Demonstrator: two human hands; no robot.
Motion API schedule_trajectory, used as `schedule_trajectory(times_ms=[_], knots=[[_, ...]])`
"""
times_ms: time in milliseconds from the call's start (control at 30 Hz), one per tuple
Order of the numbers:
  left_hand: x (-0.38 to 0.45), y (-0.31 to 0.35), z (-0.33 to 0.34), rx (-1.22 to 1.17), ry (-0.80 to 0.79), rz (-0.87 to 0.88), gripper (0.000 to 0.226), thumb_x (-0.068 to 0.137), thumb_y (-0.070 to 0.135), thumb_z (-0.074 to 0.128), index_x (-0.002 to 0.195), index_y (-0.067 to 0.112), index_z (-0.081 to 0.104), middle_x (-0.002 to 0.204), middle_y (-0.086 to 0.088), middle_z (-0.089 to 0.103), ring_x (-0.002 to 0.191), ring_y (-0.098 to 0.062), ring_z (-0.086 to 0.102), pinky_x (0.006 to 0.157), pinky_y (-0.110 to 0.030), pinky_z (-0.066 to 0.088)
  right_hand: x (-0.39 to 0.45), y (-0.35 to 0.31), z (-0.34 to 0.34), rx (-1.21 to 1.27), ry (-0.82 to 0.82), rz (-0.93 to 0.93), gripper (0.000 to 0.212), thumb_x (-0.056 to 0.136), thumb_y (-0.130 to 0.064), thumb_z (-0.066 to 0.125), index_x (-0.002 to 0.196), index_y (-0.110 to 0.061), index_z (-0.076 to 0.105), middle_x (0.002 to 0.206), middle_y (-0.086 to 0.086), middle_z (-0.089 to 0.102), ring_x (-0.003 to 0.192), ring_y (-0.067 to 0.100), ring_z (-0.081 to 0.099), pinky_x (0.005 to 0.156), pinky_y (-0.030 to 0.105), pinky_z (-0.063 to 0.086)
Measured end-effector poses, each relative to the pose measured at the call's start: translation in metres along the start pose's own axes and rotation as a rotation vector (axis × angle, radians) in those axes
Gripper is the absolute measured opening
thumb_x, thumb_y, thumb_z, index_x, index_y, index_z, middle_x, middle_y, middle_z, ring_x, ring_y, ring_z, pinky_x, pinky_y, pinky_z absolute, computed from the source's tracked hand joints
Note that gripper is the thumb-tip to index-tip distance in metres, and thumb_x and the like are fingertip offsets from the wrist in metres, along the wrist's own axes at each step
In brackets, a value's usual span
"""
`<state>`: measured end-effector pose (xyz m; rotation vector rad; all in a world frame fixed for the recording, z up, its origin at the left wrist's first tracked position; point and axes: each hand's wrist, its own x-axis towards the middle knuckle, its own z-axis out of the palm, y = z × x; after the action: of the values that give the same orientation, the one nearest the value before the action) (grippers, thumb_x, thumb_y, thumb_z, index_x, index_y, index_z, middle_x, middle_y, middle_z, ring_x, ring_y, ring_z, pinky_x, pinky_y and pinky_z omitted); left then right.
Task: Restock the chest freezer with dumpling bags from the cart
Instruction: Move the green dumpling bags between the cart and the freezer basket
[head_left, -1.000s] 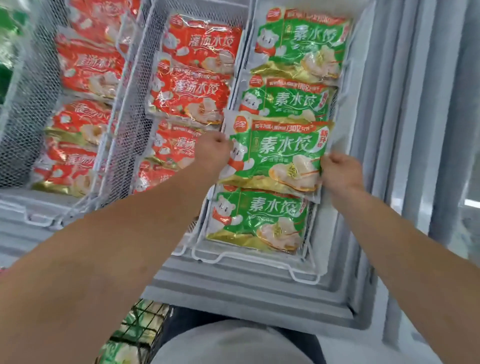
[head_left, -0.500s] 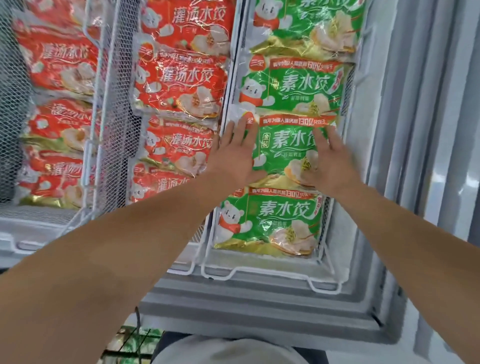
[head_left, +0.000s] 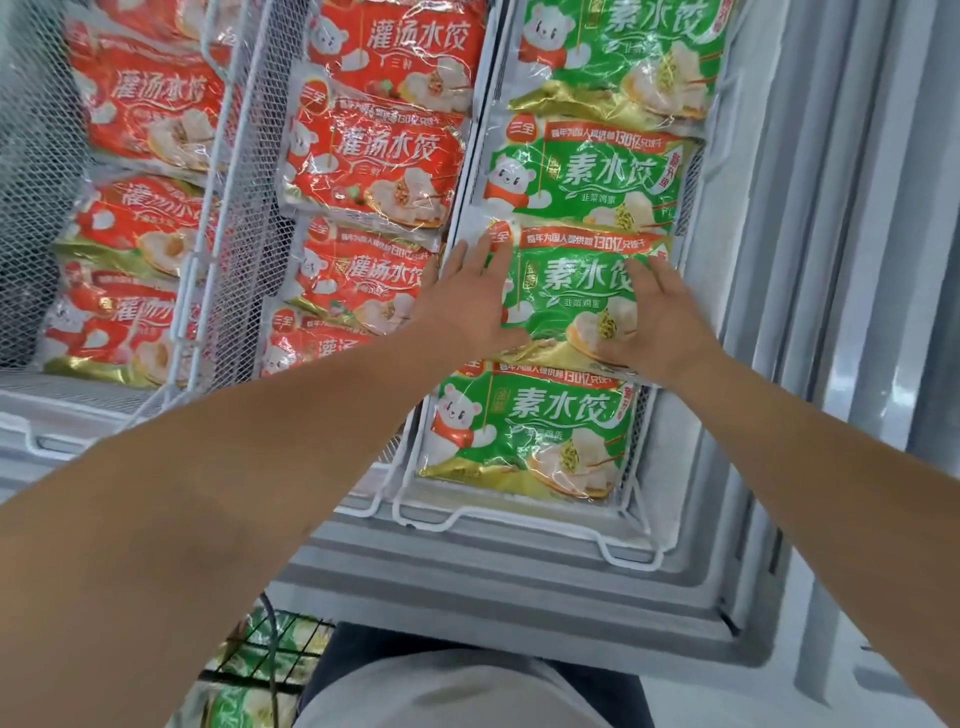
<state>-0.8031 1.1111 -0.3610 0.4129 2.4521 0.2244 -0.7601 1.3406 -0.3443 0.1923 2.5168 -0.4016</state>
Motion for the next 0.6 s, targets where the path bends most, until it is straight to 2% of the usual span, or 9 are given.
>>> schedule_trajectory(times_ms=[200,333,400,467,500,600], knots=[[-0.04,0.01,0.0,-0.059,0.112,-0.039,0.094,0.089,0.057,0.059,0.158,0.01,0.014,0.165,-0.013,0.016,0.151,-0.035,0.017,0.122,-0.05,0.019,-0.028,-0.009,-0.009,-0.006,0.06,-0.128,0.087,0.085,-0.033,0.074,0.154,-0.01,0.027,0.159,0.012,0.026,0.143,0.034,0.031,0.117,0.038,0.03],[-0.089,0.023,0.001,-0.229,0.247,-0.135,0.081,0.092,0.048,0.062,0.154,0.009,0.029,0.159,-0.013,0.033,0.145,-0.031,0.032,0.118,-0.042,0.031,-0.058,-0.018,-0.016,-0.025,0.042,-0.23,0.079,0.089,-0.029,0.07,0.153,-0.006,0.029,0.157,0.016,0.029,0.142,0.035,0.032,0.115,0.035,0.03],[-0.114,0.027,0.006,-0.299,0.297,-0.183,0.074,0.091,0.047,0.063,0.149,0.01,0.038,0.15,-0.013,0.046,0.137,-0.032,0.044,0.11,-0.041,0.04,-0.074,-0.024,-0.016,-0.047,0.037,-0.287,0.077,0.089,-0.03,0.069,0.152,-0.006,0.032,0.154,0.017,0.032,0.139,0.036,0.035,0.114,0.036,0.032],[-0.143,0.029,0.01,-0.345,0.357,-0.239,0.064,0.092,0.045,0.064,0.142,0.011,0.046,0.135,-0.014,0.059,0.124,-0.033,0.055,0.096,-0.039,0.048,-0.091,-0.034,-0.015,-0.06,0.036,-0.338,0.075,0.089,-0.032,0.07,0.15,-0.006,0.035,0.151,0.018,0.036,0.137,0.035,0.039,0.112,0.035,0.034],[-0.153,0.029,0.012,-0.357,0.382,-0.267,0.061,0.092,0.042,0.064,0.142,0.01,0.048,0.132,-0.014,0.06,0.121,-0.033,0.057,0.094,-0.039,0.048,-0.098,-0.039,-0.014,-0.067,0.037,-0.357,0.074,0.089,-0.032,0.07,0.15,-0.006,0.037,0.15,0.018,0.037,0.136,0.034,0.04,0.111,0.034,0.034],[-0.204,0.019,0.022,-0.382,0.465,-0.39,0.064,0.093,0.038,0.063,0.147,0.009,0.043,0.139,-0.015,0.056,0.127,-0.032,0.053,0.098,-0.038,0.045,-0.126,-0.068,-0.009,-0.1,0.026,-0.48,0.071,0.09,-0.03,0.068,0.149,-0.005,0.037,0.151,0.02,0.038,0.137,0.034,0.039,0.111,0.034,0.033]])
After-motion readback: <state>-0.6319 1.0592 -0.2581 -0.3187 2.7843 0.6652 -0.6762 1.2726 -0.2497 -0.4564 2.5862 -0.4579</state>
